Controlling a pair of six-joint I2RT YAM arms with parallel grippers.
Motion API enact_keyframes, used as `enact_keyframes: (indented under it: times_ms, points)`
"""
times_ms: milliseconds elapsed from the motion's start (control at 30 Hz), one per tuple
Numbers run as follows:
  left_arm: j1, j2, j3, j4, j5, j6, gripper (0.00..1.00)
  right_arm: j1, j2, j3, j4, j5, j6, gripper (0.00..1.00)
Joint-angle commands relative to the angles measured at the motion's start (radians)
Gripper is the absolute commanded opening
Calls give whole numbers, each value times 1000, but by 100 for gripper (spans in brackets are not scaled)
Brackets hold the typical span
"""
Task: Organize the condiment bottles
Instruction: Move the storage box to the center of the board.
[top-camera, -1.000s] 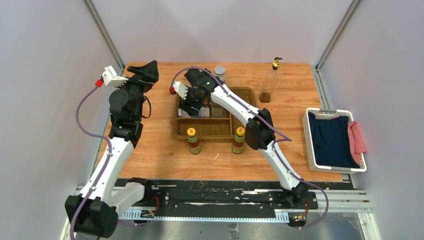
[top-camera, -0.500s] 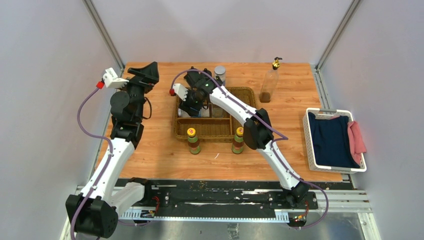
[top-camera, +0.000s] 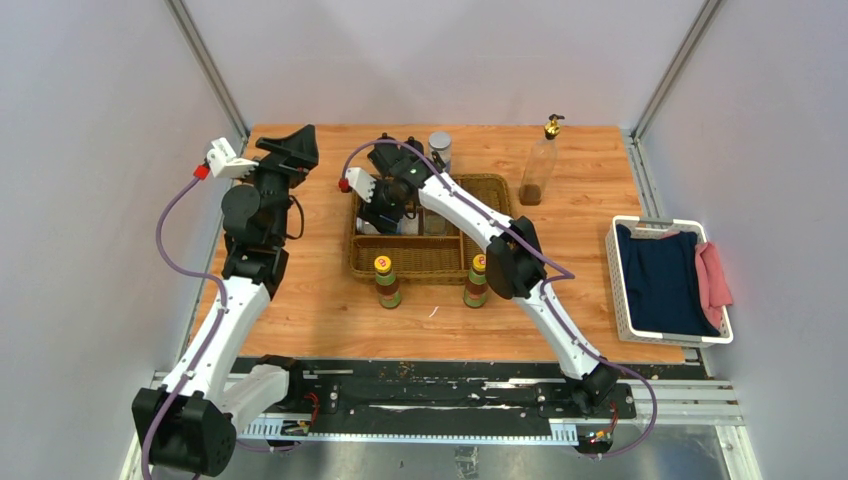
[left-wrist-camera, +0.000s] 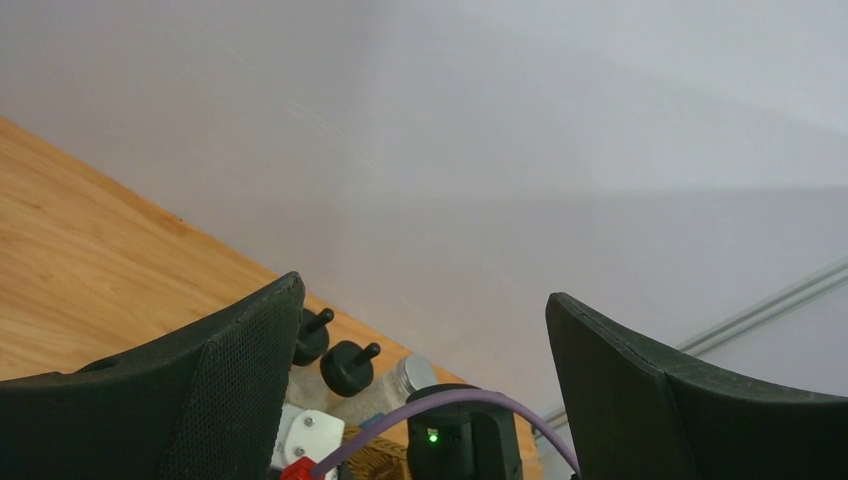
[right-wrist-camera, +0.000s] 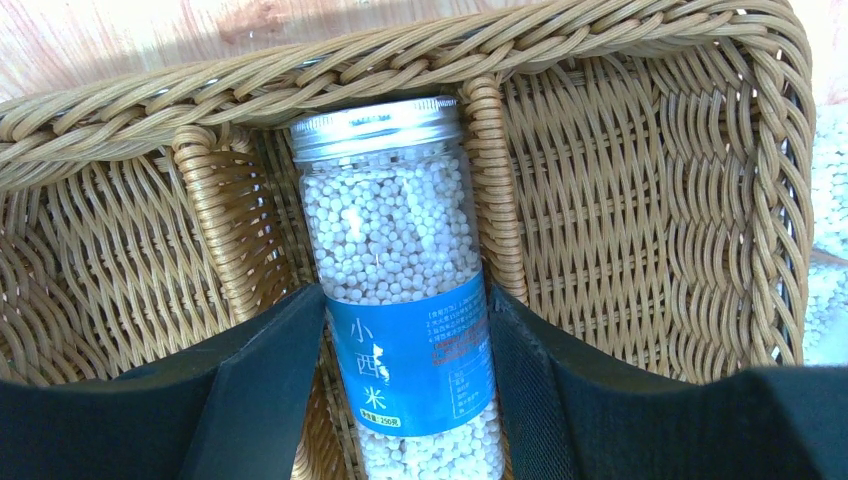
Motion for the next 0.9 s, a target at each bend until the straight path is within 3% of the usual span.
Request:
enact_keyframes:
  times_ms: [0, 367, 467, 600, 867]
  points:
    - [-5, -4, -22, 37, -24, -3, 92, -15, 36, 1, 23, 63, -6, 66]
    - [-5, 6, -45, 57, -24, -8, 92, -13, 86, 18, 24, 97, -4, 62]
    - [-5, 7, -55, 62, -28, -9, 92, -11, 101, 28, 24, 110, -1, 46]
    - [-5, 10, -64, 67, -33, -11, 92, -11, 115, 40, 30, 141, 9, 2]
    - [-5, 6, -70, 68, -35, -17, 91, -11, 90, 32, 39, 147, 23, 0]
